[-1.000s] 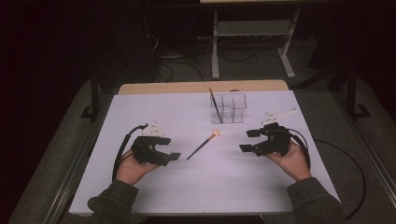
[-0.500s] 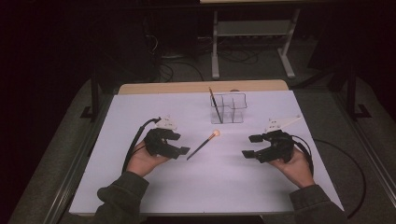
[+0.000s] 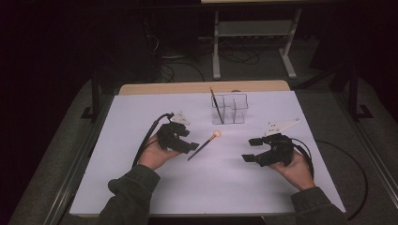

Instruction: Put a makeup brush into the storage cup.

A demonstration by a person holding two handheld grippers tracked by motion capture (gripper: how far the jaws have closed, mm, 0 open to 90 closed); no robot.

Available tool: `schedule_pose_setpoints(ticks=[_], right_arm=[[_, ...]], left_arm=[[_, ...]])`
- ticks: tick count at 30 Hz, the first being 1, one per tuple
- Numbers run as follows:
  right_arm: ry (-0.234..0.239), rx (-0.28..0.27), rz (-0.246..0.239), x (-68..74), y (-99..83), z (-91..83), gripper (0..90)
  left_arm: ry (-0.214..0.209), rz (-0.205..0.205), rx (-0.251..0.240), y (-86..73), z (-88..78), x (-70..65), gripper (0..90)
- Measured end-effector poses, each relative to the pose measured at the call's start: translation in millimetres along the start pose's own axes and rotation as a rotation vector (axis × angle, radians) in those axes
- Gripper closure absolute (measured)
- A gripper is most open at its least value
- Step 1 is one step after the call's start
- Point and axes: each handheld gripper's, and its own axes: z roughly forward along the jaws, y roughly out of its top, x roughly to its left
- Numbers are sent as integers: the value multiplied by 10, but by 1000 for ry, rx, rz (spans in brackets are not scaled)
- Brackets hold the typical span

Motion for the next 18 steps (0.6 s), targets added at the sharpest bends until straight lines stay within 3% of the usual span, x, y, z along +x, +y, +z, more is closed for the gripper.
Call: schedule_pose_setpoints(ticks=[8,18], right_arm=[[-1,-27,10,-11,-19,-61,268],[-14,-2,-1,10,-15,-31,266]], left_arm=[[6,-18,13,50,134,25,363],[12,-30,40,93,287,85,400]])
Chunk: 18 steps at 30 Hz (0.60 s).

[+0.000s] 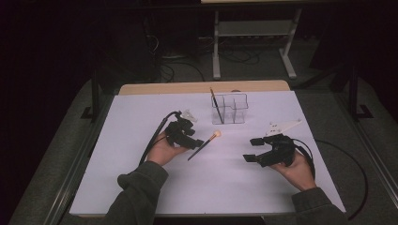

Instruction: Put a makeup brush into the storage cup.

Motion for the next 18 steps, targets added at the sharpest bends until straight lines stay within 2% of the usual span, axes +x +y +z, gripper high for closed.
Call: schedule_pose_setpoints(ticks=[18], right_arm=[[9,9,-12,-3,6,4,267]], left_arm=[[-14,8,48,170,290,0,491]])
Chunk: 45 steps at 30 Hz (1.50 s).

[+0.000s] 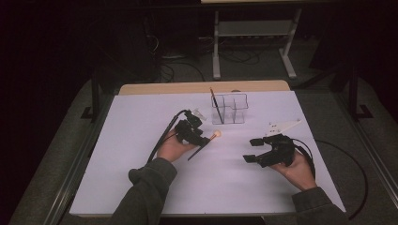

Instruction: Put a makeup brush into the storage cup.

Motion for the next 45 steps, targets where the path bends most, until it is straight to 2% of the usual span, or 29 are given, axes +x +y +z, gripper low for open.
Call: schedule_pose_setpoints(ticks=[6,10,22,25,27,29,32,37,45], right_arm=[[1,1,2,-7,-2,-20,267],[-5,6,-8,1,19,-43,263],[2,23,-14,13,28,-5,256],[3,24,-15,6,26,-7,255],[4,23,-13,4,25,-7,255],[3,25,-11,3,24,-6,255],[5,32,-13,0,25,3,254],[4,30,-13,4,27,10,253],[17,23,-20,17,35,3,252]], left_arm=[[-3,10,28,34,53,0,517],[-1,-8,25,27,93,11,545],[-11,-14,58,11,193,37,616],[-2,-12,66,11,213,46,629],[-3,-25,63,9,231,46,630],[11,-14,80,8,247,45,631],[10,-10,96,8,264,46,644],[21,-9,113,6,299,45,685],[50,-8,114,11,310,44,763]])
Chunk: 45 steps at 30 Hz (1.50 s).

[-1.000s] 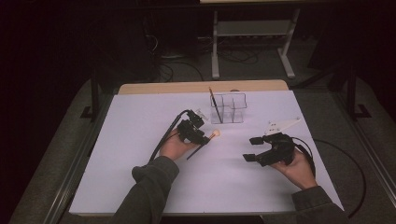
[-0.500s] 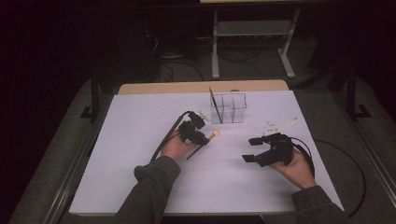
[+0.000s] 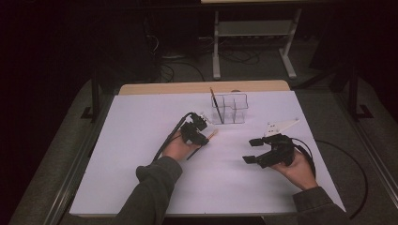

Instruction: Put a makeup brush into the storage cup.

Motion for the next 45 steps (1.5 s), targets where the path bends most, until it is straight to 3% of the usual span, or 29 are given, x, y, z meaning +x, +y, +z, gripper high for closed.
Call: schedule_pose_setpoints(ticks=[7,22,45], right_arm=[[3,2,2,8,4,12,252],[5,20,0,3,-3,57,252],[15,42,6,16,-7,133,251]], left_arm=[[9,3,11,12,1,15,815],[-30,-22,25,10,-21,57,832],[-72,16,-2,-27,-196,36,833]])
